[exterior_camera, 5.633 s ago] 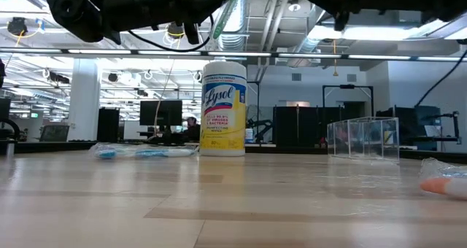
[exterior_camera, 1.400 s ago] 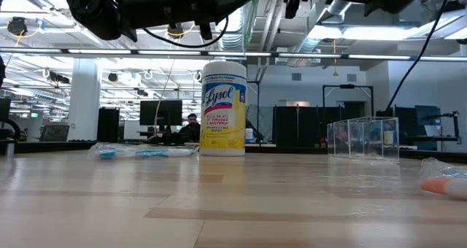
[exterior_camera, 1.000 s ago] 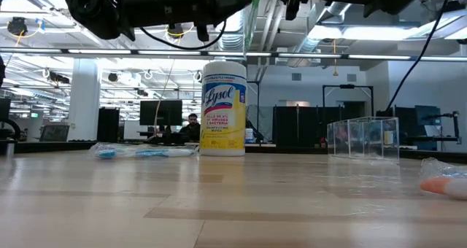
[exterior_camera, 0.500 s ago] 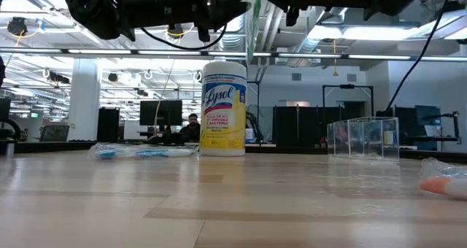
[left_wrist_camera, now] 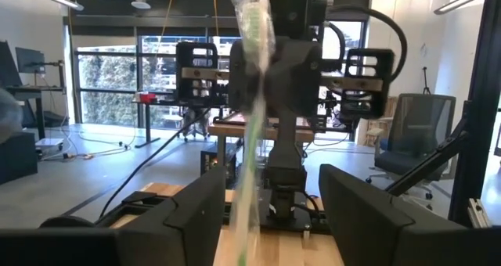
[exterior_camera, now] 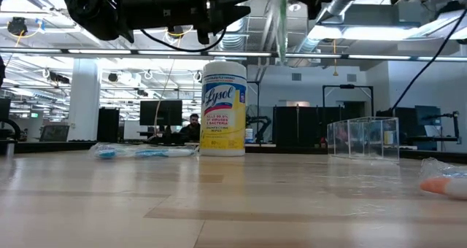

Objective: Pick & Place toothbrushing station
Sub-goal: Put the top green toothbrush into the transparent organizer

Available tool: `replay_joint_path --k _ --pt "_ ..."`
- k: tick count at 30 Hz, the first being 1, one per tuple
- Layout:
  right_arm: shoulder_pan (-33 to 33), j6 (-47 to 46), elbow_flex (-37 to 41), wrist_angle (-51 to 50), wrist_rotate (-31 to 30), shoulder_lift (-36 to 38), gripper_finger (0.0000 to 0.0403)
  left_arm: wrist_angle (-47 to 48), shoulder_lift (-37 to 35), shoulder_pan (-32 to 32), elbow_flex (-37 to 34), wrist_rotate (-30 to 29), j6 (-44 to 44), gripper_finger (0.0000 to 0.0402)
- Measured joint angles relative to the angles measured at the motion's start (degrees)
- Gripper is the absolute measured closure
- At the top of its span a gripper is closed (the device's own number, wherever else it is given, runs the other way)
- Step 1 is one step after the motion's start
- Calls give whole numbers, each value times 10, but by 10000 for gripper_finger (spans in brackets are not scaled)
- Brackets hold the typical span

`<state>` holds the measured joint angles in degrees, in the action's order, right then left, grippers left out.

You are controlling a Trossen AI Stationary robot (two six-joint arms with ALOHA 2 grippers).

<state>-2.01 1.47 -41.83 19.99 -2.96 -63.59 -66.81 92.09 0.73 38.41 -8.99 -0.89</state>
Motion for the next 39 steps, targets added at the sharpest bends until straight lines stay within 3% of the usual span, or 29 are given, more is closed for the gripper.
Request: replay_joint_path --k 7,12,24,39 --pt "0 13 2 -77 -62 54 398 0 0 0 0 0 0 203" --pt "-16 18 42 -77 -105 103 398 0 0 0 0 0 0 202" --pt "-112 -4 122 -75 -132 188 398 0 0 0 0 0 0 205" --pt "-217 -16 161 -71 -154 205 398 0 0 0 0 1 0 205"
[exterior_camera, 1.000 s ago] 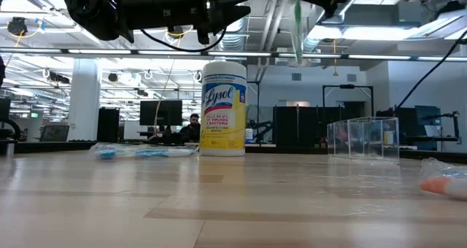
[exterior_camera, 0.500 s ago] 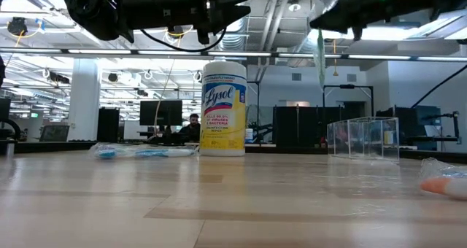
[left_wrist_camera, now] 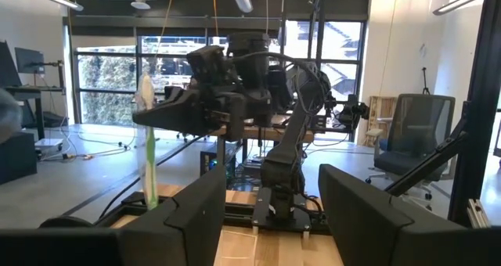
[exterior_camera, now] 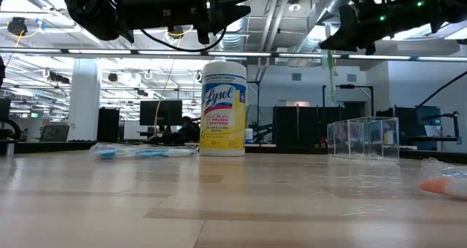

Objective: Pick & Place toothbrushing station
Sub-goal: Put the top green toothbrush into the transparent organizer

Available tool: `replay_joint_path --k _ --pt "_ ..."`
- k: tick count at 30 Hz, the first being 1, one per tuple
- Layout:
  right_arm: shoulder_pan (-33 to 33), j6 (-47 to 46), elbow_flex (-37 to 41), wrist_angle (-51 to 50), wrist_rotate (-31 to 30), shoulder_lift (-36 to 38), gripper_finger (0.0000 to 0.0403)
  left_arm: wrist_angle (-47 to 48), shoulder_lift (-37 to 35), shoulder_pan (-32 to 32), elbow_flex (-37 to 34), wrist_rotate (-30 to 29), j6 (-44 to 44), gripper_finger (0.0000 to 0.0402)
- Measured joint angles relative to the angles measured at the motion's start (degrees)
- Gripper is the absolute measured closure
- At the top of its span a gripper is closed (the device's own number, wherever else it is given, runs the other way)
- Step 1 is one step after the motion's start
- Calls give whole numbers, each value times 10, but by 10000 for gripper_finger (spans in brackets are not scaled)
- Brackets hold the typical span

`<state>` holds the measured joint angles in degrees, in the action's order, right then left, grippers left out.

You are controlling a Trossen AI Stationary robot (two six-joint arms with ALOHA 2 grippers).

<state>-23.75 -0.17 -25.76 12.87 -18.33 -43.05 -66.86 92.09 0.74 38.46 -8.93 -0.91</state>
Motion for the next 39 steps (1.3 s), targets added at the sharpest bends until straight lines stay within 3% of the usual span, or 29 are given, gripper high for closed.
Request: replay_joint_path --k 9,16,39 --pt "-47 -3 2 -22 -1 -1 398 0 0 0 0 0 0 205" --pt "-73 -34 71 57 0 0 398 0 0 0 0 0 0 205" --pt "-76 -70 179 163 2 -6 394 4 0 0 0 0 0 205"
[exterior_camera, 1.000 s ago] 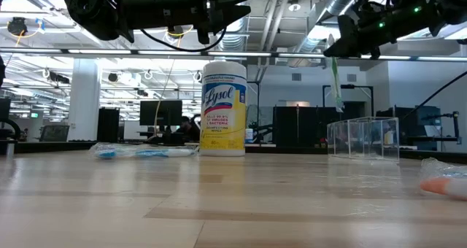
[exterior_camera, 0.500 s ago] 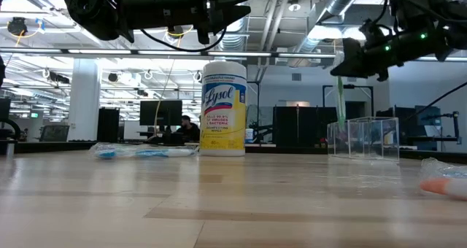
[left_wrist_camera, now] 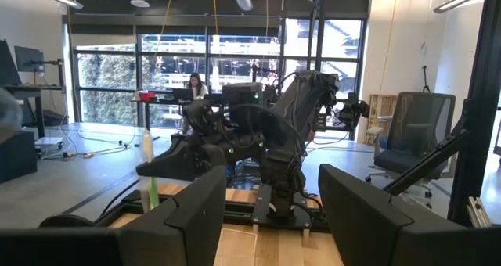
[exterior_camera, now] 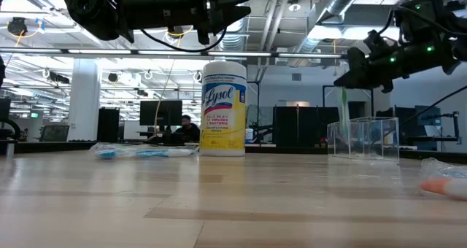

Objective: Pick & Place toothbrushing station
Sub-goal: Put the top green toothbrush into the transparent organizer

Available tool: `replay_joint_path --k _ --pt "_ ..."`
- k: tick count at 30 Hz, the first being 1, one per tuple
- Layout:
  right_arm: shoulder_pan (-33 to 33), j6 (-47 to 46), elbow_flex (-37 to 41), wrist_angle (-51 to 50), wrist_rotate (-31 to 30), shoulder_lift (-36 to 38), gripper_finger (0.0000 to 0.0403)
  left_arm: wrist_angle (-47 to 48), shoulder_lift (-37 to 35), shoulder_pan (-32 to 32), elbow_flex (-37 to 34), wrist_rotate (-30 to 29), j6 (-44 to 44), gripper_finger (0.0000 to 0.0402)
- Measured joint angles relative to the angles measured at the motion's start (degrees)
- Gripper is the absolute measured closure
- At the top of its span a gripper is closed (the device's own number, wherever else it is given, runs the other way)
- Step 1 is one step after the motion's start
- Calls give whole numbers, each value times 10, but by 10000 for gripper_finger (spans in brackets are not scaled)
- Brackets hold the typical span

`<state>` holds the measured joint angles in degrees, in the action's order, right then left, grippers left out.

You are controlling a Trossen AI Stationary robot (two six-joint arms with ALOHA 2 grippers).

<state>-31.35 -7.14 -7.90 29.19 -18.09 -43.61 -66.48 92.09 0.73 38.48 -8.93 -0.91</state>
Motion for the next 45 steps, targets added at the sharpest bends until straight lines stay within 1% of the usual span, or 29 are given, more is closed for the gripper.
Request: replay_joint_path --k 5,8,26,31,38,41,45 --pt "0 -6 12 2 -2 -7 393 0 0 0 0 0 0 205" --pt "-1 -14 22 23 -2 -20 392 0 0 0 0 0 0 205" --pt "-3 -24 28 131 -2 -149 386 1 0 0 0 0 0 205" --pt "-2 -24 29 144 2 -168 364 1 0 0 0 0 0 205" --pt "-2 -26 29 144 2 -168 336 7 0 0 0 0 0 205" --pt "-2 -26 29 144 2 -168 313 7 0 0 0 0 0 205" --pt "-2 -25 29 146 2 -168 273 7 0 0 0 0 0 205"
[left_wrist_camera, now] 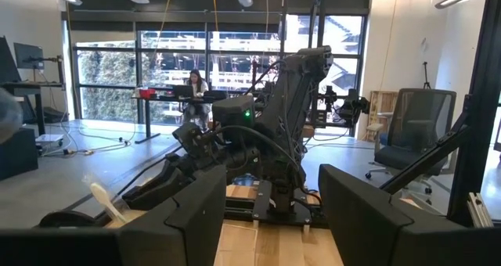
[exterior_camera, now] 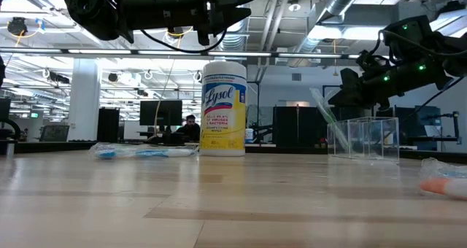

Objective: Pick & Place toothbrushing station
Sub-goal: Put the top green toothbrush into the transparent organizer, then put the blue toothbrush into the transparent organizer

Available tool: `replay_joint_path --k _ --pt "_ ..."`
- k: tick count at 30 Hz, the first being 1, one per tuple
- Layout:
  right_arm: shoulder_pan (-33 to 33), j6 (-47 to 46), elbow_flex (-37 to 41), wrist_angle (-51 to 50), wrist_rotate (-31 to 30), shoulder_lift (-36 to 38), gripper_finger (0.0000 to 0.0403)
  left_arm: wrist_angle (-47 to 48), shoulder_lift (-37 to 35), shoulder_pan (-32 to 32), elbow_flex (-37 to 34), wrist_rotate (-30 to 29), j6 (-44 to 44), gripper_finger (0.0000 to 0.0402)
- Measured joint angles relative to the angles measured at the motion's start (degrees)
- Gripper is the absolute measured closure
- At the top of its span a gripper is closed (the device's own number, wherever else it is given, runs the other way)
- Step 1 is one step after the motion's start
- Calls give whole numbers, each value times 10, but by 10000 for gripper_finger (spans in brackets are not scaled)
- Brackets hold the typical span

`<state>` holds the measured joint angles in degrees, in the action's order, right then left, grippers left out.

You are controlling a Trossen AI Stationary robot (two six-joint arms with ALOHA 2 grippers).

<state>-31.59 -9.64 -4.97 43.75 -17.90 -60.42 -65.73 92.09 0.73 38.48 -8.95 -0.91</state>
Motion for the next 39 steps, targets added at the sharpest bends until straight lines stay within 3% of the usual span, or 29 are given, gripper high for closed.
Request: replay_joint_path --k 6,12,39 --pt "0 1 0 0 0 1 215 2 0 0 0 0 0 205" --pt "0 1 0 2 0 1 184 3 0 0 0 0 0 205" --pt "22 11 -1 4 35 25 194 5 0 0 0 0 0 205"
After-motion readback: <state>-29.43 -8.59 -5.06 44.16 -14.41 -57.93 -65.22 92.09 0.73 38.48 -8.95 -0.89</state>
